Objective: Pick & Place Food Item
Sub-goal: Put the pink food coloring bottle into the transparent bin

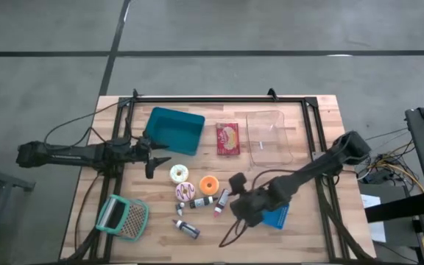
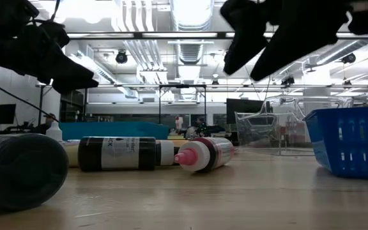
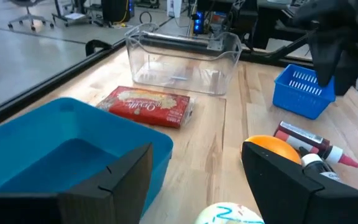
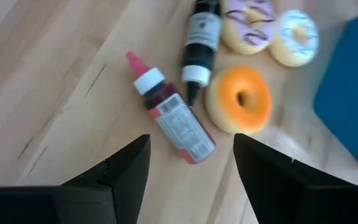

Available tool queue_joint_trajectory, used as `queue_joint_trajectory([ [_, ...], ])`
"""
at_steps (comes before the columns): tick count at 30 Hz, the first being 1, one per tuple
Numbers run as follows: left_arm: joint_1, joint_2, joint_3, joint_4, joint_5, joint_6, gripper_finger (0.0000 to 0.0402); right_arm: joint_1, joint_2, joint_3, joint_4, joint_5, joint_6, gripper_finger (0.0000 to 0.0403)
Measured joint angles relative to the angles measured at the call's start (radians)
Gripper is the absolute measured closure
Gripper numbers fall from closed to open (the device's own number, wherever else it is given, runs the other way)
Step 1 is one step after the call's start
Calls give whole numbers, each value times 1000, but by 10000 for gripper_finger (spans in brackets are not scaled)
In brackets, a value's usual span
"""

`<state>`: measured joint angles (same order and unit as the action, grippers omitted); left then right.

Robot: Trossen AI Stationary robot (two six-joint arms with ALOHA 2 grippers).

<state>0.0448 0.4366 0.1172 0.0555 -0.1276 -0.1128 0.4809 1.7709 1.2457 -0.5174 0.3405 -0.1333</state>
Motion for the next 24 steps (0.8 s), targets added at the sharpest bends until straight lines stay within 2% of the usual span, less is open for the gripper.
queue_joint_trajectory([
  [7, 0, 0, 4, -1, 0, 8, 149, -27, 101, 84, -48, -35, -78, 177],
  [14, 1, 0, 4, 12, -5, 23, 149, -62, 159, 129, -10, -131, -162, 177],
  [24, 1, 0, 2, 23, -27, 24, 149, -45, 243, 213, -46, -206, -227, 177],
])
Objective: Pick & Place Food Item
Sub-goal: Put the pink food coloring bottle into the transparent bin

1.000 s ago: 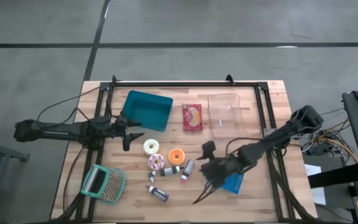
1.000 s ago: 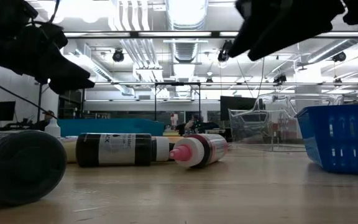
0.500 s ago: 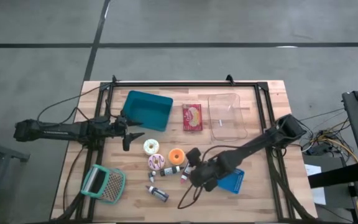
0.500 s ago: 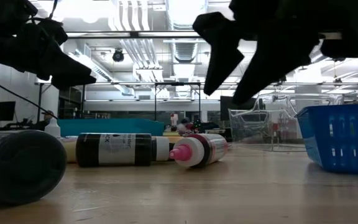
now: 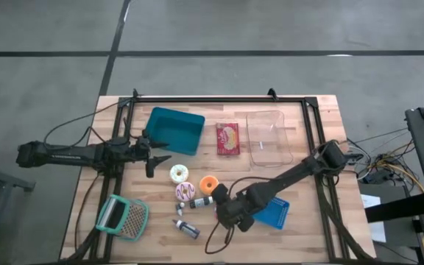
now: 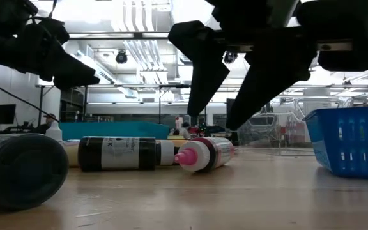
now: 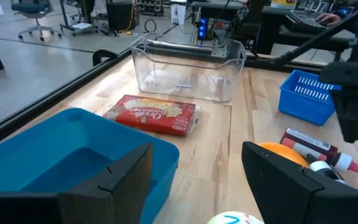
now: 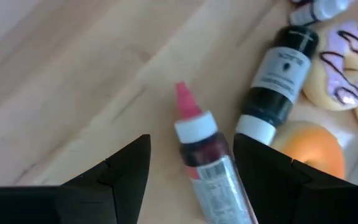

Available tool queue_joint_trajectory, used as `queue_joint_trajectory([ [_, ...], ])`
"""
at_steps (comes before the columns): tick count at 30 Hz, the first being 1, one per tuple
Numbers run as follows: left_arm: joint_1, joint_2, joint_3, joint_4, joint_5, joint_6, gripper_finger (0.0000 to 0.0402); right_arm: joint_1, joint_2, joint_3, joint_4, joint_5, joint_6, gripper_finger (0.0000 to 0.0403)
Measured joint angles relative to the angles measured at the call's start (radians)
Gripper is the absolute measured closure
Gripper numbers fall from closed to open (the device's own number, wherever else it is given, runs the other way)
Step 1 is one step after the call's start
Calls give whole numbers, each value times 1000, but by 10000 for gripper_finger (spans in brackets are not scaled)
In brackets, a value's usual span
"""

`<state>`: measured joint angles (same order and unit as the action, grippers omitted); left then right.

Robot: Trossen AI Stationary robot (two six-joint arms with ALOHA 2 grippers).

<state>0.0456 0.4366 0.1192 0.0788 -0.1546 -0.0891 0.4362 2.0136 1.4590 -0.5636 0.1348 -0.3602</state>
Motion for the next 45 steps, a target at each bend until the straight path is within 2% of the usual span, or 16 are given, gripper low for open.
queue_joint_trajectory([
  [30, 0, 0, -3, 19, -2, 0, 149, -48, 76, -4, -41, 52, -36, 180],
  [34, 0, 0, -4, 19, -2, 0, 149, -47, 77, -4, -38, 52, -35, 214],
  [40, 0, 0, -6, 19, -3, 0, 149, -47, 76, -4, -36, 52, -33, 308],
  [45, 0, 0, -6, 19, -3, 4, 149, -47, 76, -4, -38, 51, -22, 317],
])
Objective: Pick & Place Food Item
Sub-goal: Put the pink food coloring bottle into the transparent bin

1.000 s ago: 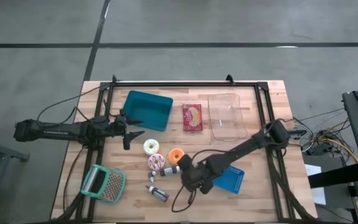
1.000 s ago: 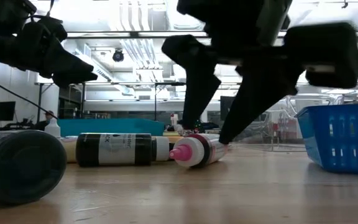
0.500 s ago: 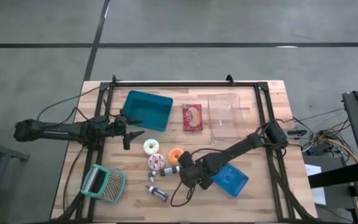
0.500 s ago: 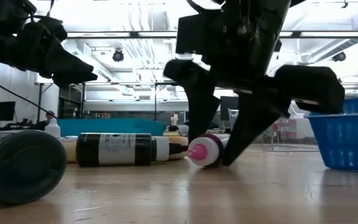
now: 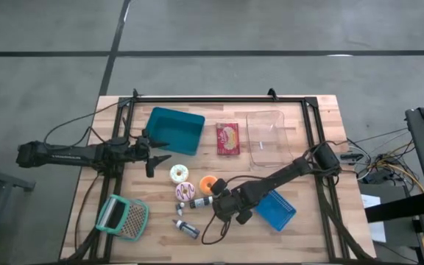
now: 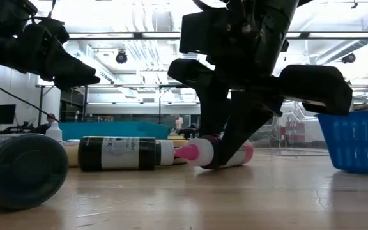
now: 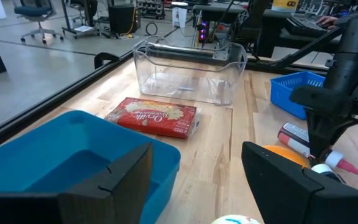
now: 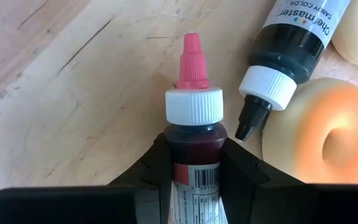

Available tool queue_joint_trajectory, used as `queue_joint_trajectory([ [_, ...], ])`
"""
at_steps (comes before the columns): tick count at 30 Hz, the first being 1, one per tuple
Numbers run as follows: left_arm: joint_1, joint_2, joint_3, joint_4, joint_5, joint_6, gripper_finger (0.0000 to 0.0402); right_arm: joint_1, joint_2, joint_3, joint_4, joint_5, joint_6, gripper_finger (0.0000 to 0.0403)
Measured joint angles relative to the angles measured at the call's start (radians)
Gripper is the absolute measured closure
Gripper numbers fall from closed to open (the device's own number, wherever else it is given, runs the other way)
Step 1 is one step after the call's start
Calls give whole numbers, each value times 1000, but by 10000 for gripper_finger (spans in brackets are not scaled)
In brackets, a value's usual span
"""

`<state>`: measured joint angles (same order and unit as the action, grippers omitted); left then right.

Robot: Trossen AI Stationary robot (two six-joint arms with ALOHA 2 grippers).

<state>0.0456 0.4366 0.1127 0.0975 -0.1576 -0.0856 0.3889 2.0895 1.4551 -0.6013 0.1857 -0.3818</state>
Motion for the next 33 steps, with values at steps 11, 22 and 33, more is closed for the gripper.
queue_joint_trajectory([
  [11, 0, 0, -1, 0, 0, 4, 149, 1, -40, 0, 39, -55, 78, 321],
  [22, -1, -1, -1, 26, 0, 26, 149, -10, -189, -75, 402, -95, 89, 322],
  [33, 0, -1, -2, 66, 1, 34, 149, -53, -429, -556, 1072, 81, 111, 323],
])
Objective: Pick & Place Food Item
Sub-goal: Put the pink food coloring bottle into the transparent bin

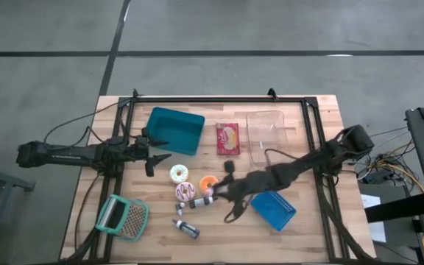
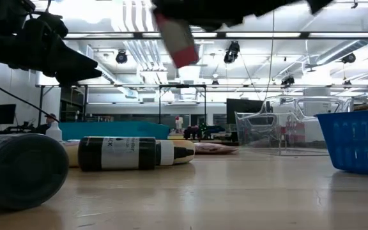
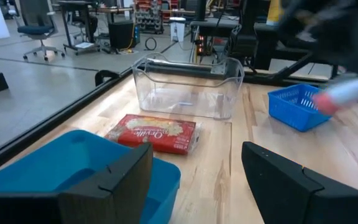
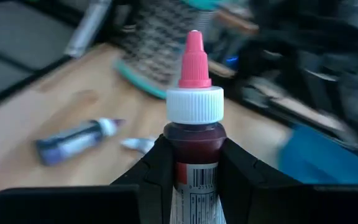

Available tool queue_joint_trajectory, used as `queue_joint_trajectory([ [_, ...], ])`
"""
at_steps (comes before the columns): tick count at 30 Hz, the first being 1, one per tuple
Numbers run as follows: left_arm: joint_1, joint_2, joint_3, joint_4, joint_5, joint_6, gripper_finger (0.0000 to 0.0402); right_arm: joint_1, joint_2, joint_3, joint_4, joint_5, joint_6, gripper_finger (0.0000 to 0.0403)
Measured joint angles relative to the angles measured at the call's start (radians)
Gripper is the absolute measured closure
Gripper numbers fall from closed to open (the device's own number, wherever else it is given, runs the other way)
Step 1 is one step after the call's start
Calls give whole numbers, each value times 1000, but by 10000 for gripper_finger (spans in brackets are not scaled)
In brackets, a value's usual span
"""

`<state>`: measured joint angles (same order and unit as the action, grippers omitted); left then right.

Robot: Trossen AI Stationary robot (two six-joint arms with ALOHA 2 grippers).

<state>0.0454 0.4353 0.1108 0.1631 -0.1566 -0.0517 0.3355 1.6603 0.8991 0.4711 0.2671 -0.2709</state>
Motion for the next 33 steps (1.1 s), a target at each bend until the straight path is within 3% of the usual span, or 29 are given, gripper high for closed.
queue_joint_trajectory([
  [6, 0, 6, -1, 16, 3, 0, 149, 9, -172, -236, 160, 261, 26, 323],
  [14, -1, 20, -1, 32, 3, -4, 149, 112, -404, -430, 184, 606, 54, 324],
  [19, -1, 27, -1, 61, 3, -4, 149, 98, -514, -518, 174, 723, 93, 324],
  [26, -1, 45, -1, 147, 3, -4, 149, -29, -582, -586, 175, 701, 124, 326],
  [33, 0, 112, -1, 223, -14, 40, 149, -216, -571, -571, 255, 418, 114, 326],
])
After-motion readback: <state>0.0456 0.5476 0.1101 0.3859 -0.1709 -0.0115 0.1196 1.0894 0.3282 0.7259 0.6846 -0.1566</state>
